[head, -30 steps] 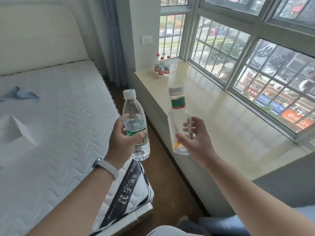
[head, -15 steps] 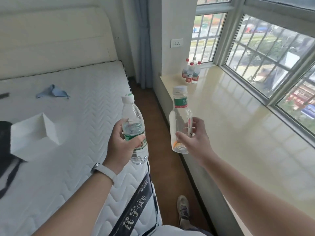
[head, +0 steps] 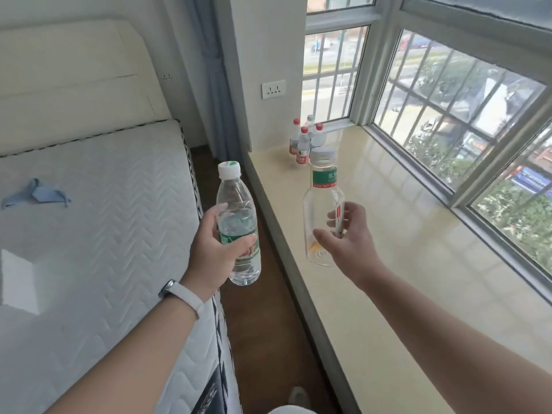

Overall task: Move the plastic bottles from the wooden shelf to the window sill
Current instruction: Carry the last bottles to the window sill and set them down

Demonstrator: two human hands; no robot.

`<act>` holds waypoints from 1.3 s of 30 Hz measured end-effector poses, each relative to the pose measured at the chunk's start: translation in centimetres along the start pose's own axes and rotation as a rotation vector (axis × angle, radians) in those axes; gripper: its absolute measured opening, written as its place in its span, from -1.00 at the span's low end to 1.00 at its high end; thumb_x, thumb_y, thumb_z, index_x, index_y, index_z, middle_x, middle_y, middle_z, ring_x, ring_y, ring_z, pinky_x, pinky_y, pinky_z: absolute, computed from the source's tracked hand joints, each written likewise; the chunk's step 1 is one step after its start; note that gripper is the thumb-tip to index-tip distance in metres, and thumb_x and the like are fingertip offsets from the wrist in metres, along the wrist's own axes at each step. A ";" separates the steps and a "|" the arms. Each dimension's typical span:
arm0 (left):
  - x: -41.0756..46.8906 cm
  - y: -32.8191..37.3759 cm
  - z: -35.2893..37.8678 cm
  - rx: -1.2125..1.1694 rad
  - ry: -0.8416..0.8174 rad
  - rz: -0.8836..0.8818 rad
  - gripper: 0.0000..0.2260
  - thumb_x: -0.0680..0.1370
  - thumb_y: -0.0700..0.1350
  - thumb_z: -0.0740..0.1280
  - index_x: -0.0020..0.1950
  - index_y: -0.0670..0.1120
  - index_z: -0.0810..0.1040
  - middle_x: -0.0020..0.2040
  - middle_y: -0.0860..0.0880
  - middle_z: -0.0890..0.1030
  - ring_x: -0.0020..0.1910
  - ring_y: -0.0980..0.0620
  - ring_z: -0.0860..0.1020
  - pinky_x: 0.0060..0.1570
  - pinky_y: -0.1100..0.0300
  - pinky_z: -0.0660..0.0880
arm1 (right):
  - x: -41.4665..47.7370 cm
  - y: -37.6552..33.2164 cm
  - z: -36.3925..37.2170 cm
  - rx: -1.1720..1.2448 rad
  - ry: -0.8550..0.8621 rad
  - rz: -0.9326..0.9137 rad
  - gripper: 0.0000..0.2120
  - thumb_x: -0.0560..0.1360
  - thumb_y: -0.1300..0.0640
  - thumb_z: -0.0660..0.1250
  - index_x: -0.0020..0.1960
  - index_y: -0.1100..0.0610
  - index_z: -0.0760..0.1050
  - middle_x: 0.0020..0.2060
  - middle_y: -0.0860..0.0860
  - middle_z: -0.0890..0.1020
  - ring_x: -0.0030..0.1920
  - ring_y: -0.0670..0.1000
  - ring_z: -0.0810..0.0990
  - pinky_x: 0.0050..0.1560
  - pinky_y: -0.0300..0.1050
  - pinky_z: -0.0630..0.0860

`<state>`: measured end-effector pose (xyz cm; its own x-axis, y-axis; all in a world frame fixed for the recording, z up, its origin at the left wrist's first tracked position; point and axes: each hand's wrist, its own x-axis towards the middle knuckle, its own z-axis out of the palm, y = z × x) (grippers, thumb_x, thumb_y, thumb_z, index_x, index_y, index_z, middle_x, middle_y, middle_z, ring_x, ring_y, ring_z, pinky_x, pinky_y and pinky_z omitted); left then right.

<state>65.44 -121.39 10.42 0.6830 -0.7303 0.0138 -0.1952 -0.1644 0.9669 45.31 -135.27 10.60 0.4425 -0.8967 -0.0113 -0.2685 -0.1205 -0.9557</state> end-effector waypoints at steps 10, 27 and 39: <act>6.6 2.7 2.6 0.023 0.014 0.074 -0.41 0.41 -0.26 0.56 0.34 0.07 0.42 0.12 0.14 0.58 -0.02 0.40 0.57 -0.11 0.52 0.47 | 6.7 -0.2 -1.0 0.023 0.030 0.008 -0.47 0.46 0.12 0.46 0.33 0.05 0.28 0.04 -0.13 0.50 0.00 -0.15 0.52 -0.11 -0.27 0.45; 30.7 -1.0 -1.8 -0.068 -0.113 0.048 -0.44 0.39 -0.17 0.58 0.25 0.23 0.45 0.10 0.17 0.62 0.06 0.24 0.60 0.11 0.13 0.56 | 24.6 -3.1 9.3 -0.035 0.181 0.069 -0.49 0.44 0.13 0.49 0.31 0.03 0.34 0.01 -0.17 0.51 0.02 -0.14 0.52 -0.01 -0.16 0.46; 42.9 -3.1 -4.4 -0.147 -0.157 0.000 -0.42 0.37 -0.15 0.59 0.29 0.18 0.46 0.13 0.12 0.63 0.09 0.16 0.63 0.19 -0.05 0.58 | 34.0 -3.9 15.6 -0.088 0.224 0.127 -0.46 0.41 0.16 0.47 0.29 0.06 0.29 0.01 -0.10 0.51 0.05 -0.04 0.52 0.01 -0.06 0.50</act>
<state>98.45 -149.32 9.17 0.5629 -0.8264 -0.0152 -0.0825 -0.0744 0.9938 74.75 -158.60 9.32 0.2028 -0.9777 -0.0544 -0.3874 -0.0290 -0.9215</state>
